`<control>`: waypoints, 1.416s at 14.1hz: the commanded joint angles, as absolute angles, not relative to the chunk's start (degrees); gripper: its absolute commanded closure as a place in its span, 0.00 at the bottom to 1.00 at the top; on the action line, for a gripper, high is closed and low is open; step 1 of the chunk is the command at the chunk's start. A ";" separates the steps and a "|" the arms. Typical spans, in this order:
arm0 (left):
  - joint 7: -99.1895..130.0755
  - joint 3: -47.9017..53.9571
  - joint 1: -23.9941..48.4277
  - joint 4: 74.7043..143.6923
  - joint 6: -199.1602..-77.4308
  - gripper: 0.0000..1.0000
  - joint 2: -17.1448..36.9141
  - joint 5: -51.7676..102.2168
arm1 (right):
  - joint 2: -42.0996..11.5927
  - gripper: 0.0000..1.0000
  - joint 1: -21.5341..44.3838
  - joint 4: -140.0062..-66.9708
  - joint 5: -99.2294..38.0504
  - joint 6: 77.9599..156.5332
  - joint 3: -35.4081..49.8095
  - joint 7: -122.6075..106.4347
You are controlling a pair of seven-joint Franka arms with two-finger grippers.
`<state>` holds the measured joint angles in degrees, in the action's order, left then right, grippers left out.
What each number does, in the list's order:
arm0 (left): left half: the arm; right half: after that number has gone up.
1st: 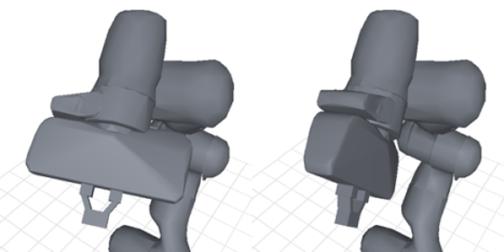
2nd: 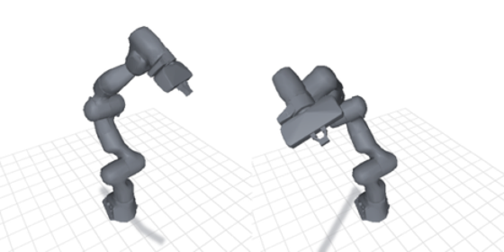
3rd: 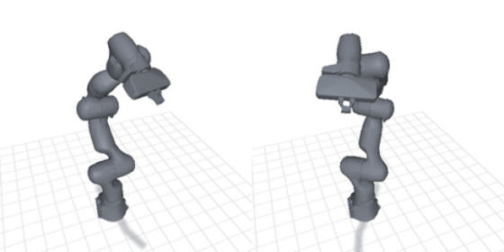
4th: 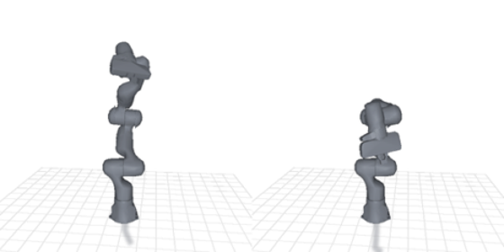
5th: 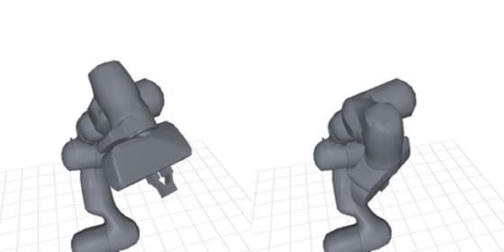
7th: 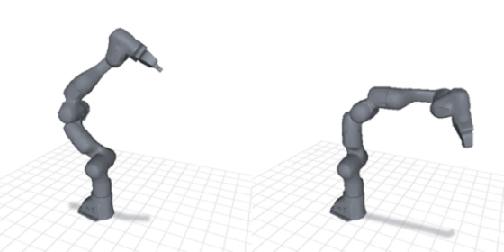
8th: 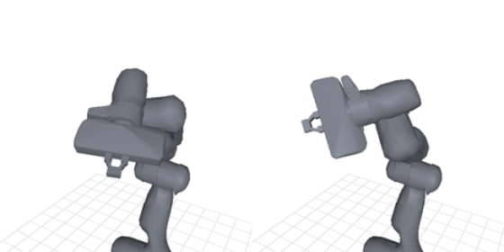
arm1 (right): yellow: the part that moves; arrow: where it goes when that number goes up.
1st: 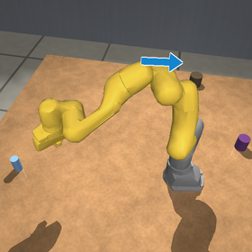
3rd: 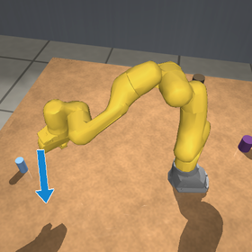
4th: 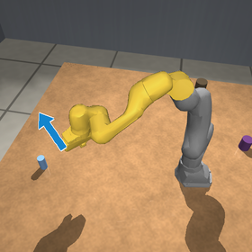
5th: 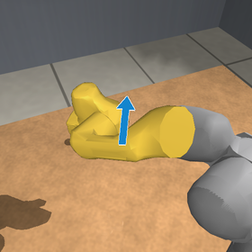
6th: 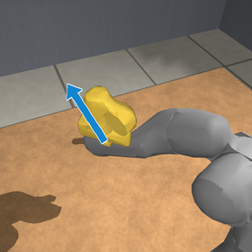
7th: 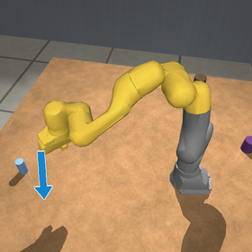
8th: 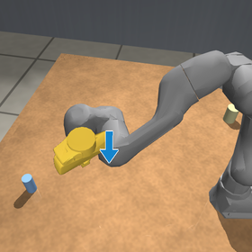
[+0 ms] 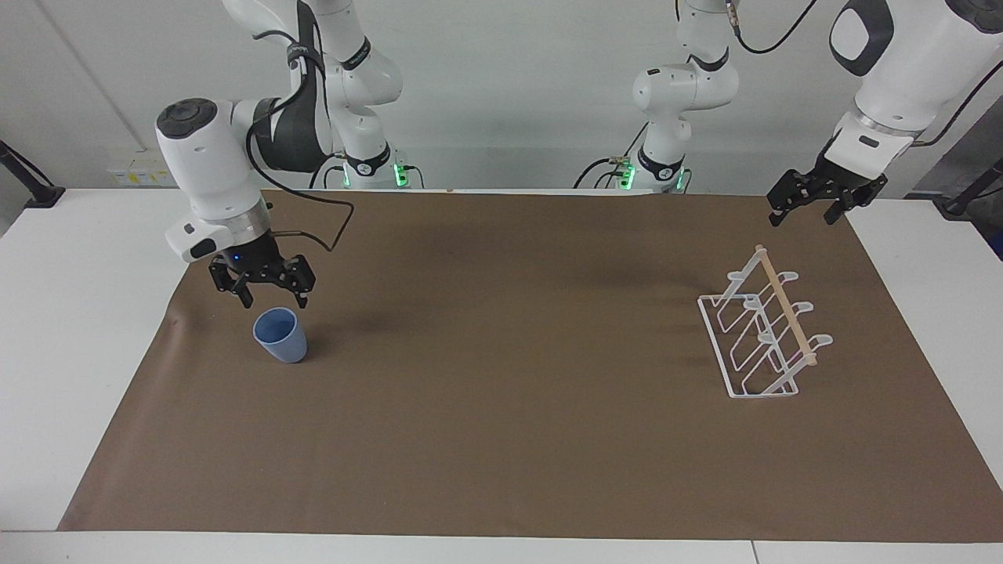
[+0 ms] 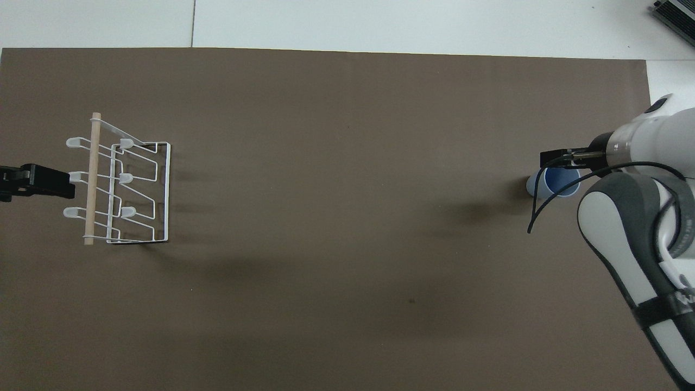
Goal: Hang cup on cup holder
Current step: 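Reach the right gripper down to the light blue cup and grasp its rim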
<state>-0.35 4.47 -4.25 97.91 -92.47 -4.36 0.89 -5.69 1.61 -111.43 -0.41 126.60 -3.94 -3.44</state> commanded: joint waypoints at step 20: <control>-0.35 4.75 -4.83 99.05 -92.81 0.00 -5.27 0.44 | -4.57 0.39 -0.44 -124.89 -0.26 133.76 -3.87 -11.16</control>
<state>-0.35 4.47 -4.25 97.91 -92.47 -4.36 0.89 -5.86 0.16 -123.34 -0.41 131.75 -4.27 -10.61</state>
